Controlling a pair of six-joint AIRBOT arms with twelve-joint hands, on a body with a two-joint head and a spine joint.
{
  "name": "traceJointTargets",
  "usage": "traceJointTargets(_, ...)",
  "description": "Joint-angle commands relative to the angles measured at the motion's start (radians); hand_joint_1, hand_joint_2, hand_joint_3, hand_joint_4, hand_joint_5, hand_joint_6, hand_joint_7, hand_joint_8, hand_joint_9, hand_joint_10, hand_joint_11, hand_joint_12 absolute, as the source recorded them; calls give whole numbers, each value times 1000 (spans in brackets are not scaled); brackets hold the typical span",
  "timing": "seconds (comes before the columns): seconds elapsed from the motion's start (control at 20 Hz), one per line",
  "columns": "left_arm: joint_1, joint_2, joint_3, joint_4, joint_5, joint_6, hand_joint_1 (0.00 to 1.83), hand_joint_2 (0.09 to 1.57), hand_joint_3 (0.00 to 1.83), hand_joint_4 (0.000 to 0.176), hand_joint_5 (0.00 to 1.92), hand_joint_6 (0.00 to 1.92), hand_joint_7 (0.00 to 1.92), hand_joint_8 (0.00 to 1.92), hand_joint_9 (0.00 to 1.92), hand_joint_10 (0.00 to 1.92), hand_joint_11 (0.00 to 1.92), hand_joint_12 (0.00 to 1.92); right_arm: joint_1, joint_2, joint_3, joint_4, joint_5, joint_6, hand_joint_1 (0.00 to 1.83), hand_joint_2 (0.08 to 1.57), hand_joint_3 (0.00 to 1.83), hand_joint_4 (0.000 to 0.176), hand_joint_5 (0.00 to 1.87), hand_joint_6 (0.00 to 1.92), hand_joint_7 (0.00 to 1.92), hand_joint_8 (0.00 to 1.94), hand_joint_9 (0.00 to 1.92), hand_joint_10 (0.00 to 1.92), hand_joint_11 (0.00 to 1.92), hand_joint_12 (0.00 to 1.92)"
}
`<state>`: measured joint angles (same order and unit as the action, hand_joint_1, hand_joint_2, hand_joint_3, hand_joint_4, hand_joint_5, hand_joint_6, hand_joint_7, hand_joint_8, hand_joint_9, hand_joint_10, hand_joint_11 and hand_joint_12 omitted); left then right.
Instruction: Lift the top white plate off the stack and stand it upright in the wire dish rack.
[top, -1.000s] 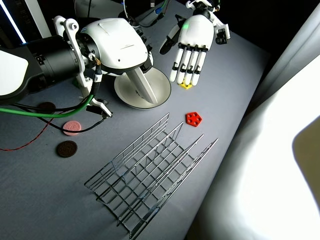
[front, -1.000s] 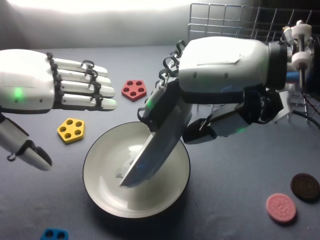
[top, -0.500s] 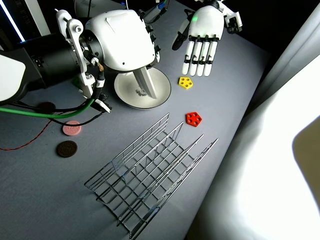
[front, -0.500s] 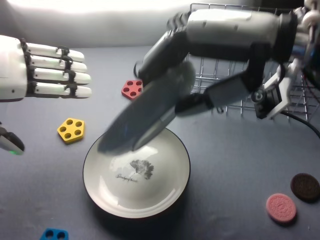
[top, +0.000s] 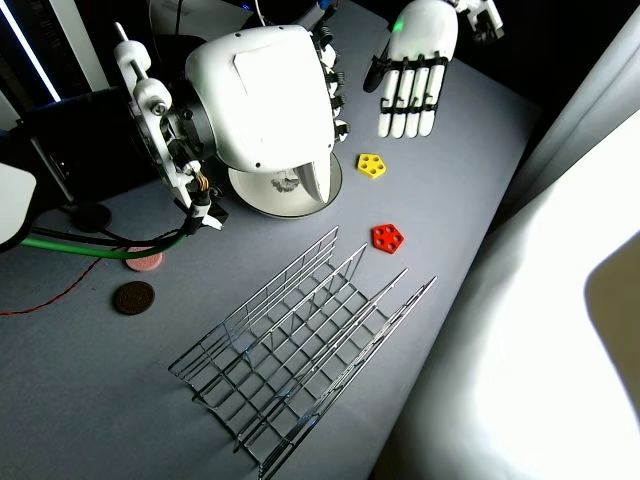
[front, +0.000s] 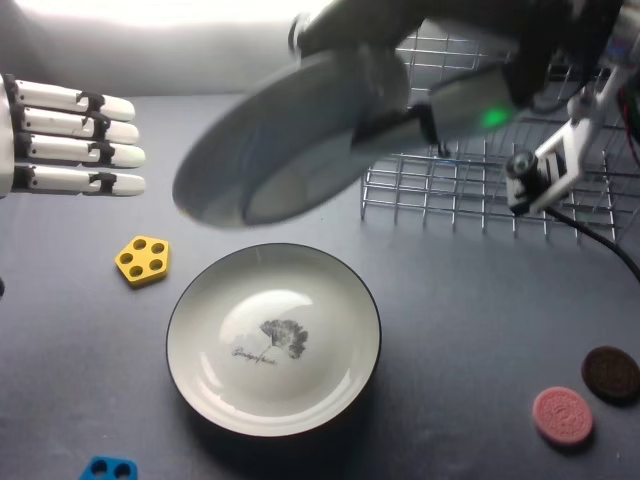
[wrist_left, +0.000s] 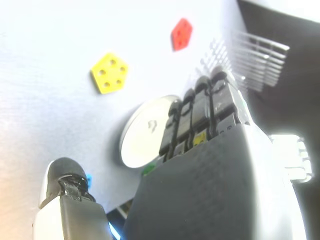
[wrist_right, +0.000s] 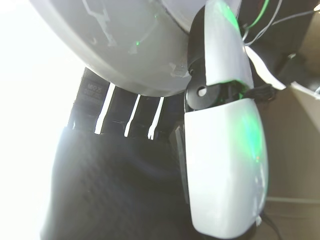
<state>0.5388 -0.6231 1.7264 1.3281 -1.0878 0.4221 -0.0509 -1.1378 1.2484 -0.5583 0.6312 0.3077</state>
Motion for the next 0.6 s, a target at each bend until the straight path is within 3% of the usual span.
traceJointTargets(0.0, -22, 13, 4, -77, -37, 8, 320, 930, 1, 0, 0, 0, 0, 0, 0, 0, 23, 10, 20, 14, 4, 89, 123, 20, 1494, 1081, 0, 0, 889, 1081, 997, 747, 1083, 780, 897, 1436)
traceJointTargets(0.1, -21, 17, 4, -64, -36, 15, 317, 932, 1, 0, 0, 0, 0, 0, 0, 0, 4, 2, 21, 14, 14, 133, 115, 27, 1492, 1097, 0, 0, 846, 1146, 950, 836, 1045, 833, 890, 1452)
traceJointTargets(0.25, -21, 22, 5, -46, -38, 17, 277, 934, 2, 0, 0, 0, 0, 0, 0, 0, 0, 0, 34, 14, 28, 219, 89, 34, 1495, 1073, 1, 0, 902, 1070, 1019, 728, 1094, 738, 927, 1398)
traceJointTargets(0.55, -21, 22, 22, -46, -53, 17, 283, 934, 4, 0, 0, 0, 0, 0, 0, 0, 0, 0, 35, 14, 53, 279, 80, 34, 1494, 1081, 0, 0, 863, 1115, 1008, 767, 1079, 750, 923, 1411)
